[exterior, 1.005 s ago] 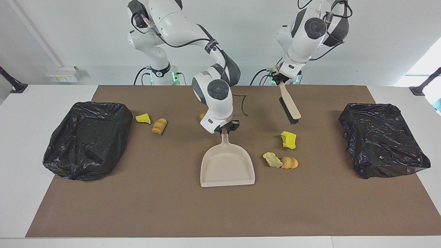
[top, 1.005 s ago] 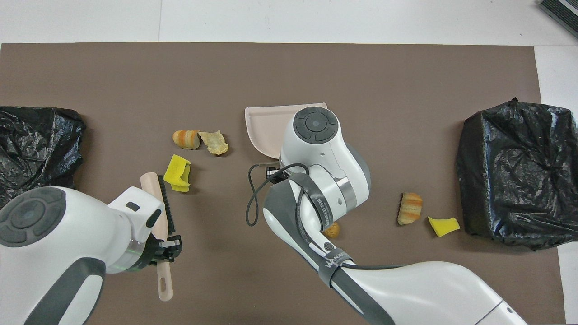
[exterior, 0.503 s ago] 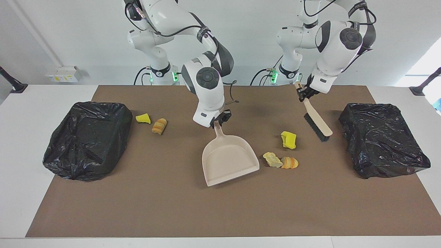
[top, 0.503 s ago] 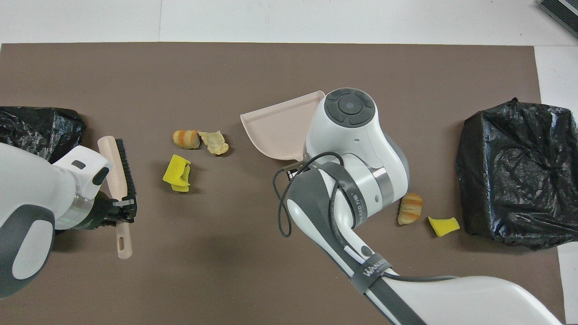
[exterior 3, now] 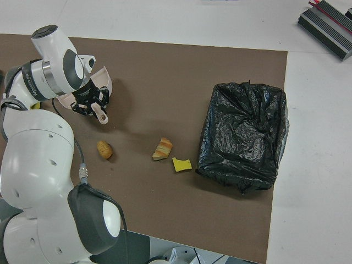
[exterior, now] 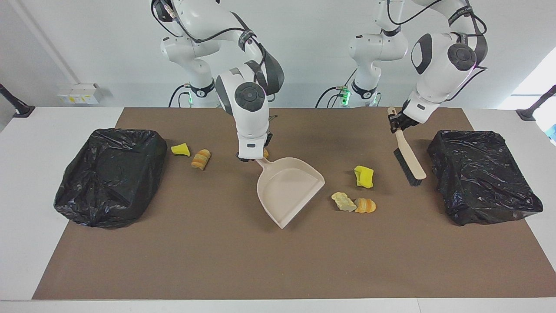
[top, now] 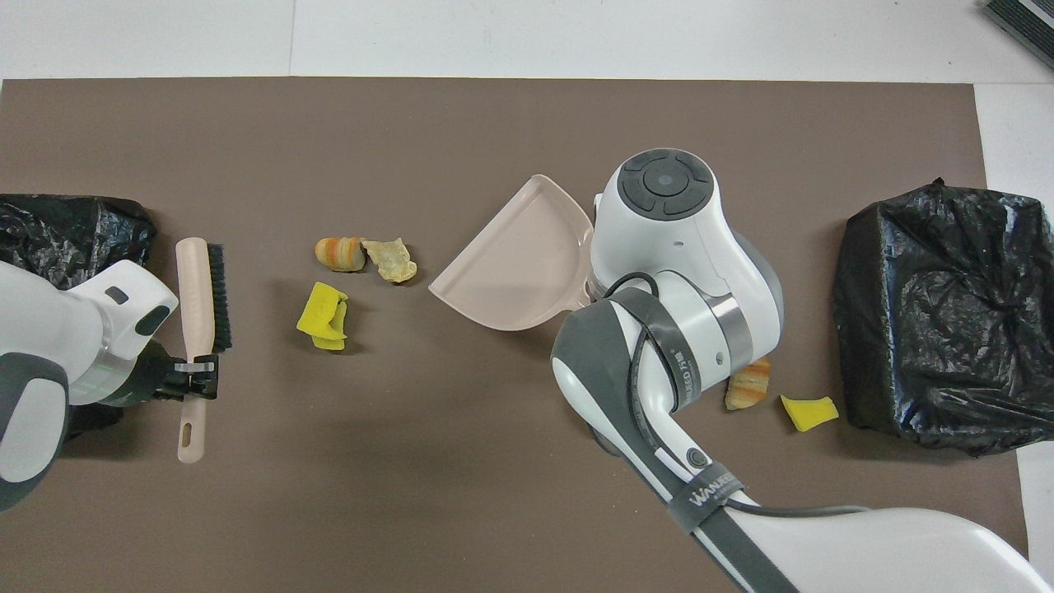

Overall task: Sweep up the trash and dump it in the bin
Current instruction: 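Lift the brush with the left gripper while the right gripper positions the dustpan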

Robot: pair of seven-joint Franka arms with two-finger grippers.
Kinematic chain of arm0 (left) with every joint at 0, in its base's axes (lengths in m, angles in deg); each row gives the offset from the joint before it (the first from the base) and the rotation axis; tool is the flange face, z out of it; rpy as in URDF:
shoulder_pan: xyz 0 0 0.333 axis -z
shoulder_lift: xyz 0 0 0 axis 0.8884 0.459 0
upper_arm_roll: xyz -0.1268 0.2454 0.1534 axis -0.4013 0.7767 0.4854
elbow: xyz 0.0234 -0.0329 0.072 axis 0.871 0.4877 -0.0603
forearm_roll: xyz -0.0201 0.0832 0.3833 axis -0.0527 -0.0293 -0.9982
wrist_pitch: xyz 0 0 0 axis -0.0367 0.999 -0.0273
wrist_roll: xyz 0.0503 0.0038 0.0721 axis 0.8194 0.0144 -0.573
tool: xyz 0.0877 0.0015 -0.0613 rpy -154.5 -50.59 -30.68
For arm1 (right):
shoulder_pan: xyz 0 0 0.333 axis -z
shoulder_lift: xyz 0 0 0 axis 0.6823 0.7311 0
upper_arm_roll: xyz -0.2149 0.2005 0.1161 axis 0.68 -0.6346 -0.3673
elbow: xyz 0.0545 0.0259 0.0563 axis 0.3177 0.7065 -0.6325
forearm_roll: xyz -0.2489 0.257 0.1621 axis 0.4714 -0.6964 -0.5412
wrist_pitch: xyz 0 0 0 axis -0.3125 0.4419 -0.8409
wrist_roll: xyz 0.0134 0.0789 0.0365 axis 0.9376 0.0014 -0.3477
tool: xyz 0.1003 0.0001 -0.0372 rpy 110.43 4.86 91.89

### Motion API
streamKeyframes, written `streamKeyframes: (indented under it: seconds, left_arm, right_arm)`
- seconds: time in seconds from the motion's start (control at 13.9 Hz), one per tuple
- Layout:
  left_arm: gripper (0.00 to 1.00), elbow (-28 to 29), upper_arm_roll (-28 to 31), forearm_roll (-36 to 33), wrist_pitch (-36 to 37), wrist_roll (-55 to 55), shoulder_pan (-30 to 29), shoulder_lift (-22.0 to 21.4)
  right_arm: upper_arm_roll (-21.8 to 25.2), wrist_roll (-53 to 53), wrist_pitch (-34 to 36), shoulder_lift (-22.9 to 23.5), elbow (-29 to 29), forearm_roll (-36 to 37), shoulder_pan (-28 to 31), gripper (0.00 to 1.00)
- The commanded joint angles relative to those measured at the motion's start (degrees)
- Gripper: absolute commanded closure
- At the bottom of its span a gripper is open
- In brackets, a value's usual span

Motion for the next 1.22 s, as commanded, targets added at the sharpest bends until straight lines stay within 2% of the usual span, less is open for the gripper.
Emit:
streamKeyframes:
  seconds: [0.0, 0.14, 0.29, 0.43, 0.72, 0.86, 1.15]
  left_arm:
    - [1.00, 1.94, -0.36, -0.83, -1.72, 0.05, 0.47, 2.12]
    - [1.00, 2.92, -0.54, -0.83, -4.77, -1.70, 2.30, 4.15]
    - [1.00, 2.84, -0.62, -0.83, -7.86, -4.78, 3.46, 4.94]
    - [1.00, 2.92, -0.62, -0.83, -9.71, -7.23, 6.52, 7.48]
    - [1.00, 3.27, -0.71, -0.30, -11.65, -11.29, 9.25, 8.20]
    - [1.00, 3.54, -0.71, -0.21, -15.06, -14.79, 11.19, 9.25]
    - [1.00, 3.45, -0.80, 3.03, -17.53, -18.49, 14.70, 9.43]
  right_arm:
    - [-0.45, -7.34, -0.28, -2.29, 3.43, 3.24, 0.87, 1.00]
    - [-0.45, -11.90, -0.64, -2.03, 4.15, 7.09, 0.78, 1.00]
    - [-0.54, -12.36, -0.81, -1.07, 4.32, 10.88, -0.09, 1.00]
    - [-0.54, -13.93, -1.60, -0.54, 4.50, 12.91, -0.18, 1.00]
    - [-0.54, -18.68, -5.63, -0.36, 6.51, 16.08, -0.88, 1.00]
    - [-0.54, -18.60, -6.35, 0.60, 6.70, 18.97, -3.34, 1.00]
    - [-0.63, -19.65, -9.16, 1.04, 6.87, 18.72, -3.44, 1.00]
